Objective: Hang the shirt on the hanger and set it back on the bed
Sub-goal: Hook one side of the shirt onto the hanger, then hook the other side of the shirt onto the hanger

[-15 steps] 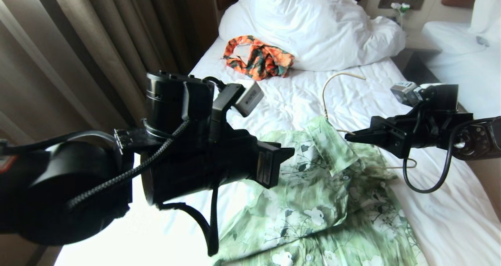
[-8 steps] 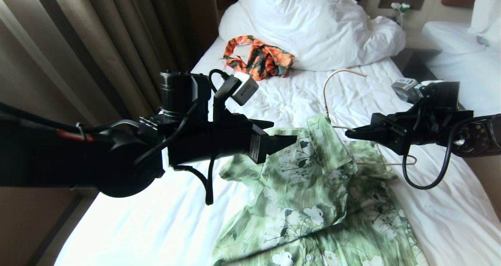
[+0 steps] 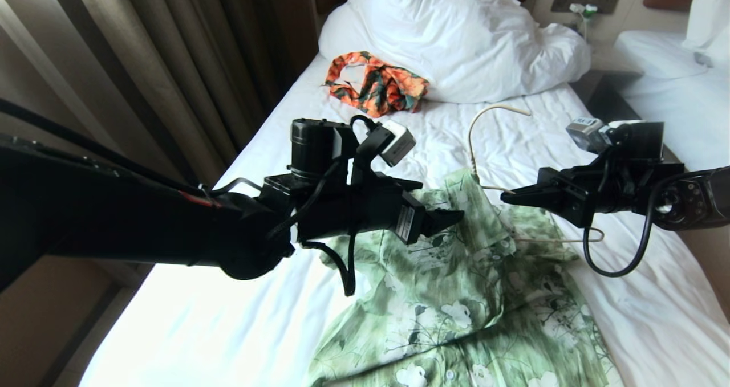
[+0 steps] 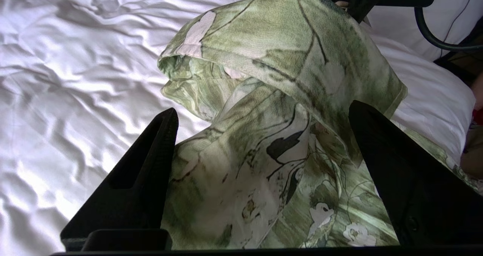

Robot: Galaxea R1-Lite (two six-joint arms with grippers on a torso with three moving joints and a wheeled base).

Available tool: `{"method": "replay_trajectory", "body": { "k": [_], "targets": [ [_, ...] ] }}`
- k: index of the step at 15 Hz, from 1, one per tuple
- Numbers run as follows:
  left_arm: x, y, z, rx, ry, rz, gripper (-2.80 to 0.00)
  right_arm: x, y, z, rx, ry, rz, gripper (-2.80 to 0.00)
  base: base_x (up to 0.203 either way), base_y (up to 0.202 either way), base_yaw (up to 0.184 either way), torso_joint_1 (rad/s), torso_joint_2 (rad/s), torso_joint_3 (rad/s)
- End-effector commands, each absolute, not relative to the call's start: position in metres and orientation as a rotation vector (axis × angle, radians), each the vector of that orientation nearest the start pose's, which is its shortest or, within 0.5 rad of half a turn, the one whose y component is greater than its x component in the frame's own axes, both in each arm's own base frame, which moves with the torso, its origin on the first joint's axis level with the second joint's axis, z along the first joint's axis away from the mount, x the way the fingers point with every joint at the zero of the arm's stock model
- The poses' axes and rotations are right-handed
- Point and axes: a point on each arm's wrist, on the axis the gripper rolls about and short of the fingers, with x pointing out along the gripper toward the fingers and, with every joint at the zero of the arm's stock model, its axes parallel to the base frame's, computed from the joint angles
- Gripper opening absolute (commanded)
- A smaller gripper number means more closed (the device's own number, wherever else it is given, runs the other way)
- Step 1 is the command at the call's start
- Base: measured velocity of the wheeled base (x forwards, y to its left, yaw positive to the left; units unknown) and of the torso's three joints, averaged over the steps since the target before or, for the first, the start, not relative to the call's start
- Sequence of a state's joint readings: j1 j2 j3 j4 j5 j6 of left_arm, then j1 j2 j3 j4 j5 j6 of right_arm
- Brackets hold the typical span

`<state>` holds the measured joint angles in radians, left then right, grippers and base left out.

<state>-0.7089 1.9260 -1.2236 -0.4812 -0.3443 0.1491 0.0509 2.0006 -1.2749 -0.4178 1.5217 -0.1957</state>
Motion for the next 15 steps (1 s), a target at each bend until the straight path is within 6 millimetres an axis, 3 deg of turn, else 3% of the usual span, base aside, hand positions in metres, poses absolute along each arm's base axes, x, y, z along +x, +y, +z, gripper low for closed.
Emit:
{"method": "replay_trajectory", "body": {
  "k": [1, 5, 12, 13, 15],
  "targets": [
    [0.295, -0.271, 0.188, 0.180, 0.161, -1.080, 0.00, 0.381, 0.041, 0.188, 0.077, 0.097, 1.579, -2.80, 0.000, 0.000, 0.000, 0.000, 0.00, 0.000],
    [0.301, -0.293, 0.182, 0.173, 0.108, -1.088, 0.00, 0.381, 0.041, 0.188, 0.079, 0.099, 1.578, -2.80, 0.000, 0.000, 0.000, 0.000, 0.00, 0.000],
    [0.293, -0.305, 0.182, 0.174, 0.103, -1.105, 0.00, 0.380, 0.042, 0.192, 0.070, 0.089, 1.582, -2.80, 0.000, 0.000, 0.000, 0.000, 0.00, 0.000],
    [0.293, -0.305, 0.182, 0.173, 0.104, -1.099, -2.80, 0.380, 0.042, 0.192, 0.069, 0.089, 1.582, -2.80, 0.000, 0.000, 0.000, 0.000, 0.00, 0.000],
    [0.293, -0.304, 0.183, 0.173, 0.102, -1.093, -2.80, 0.380, 0.042, 0.192, 0.068, 0.088, 1.582, -2.80, 0.000, 0.000, 0.000, 0.000, 0.00, 0.000]
  ]
}}
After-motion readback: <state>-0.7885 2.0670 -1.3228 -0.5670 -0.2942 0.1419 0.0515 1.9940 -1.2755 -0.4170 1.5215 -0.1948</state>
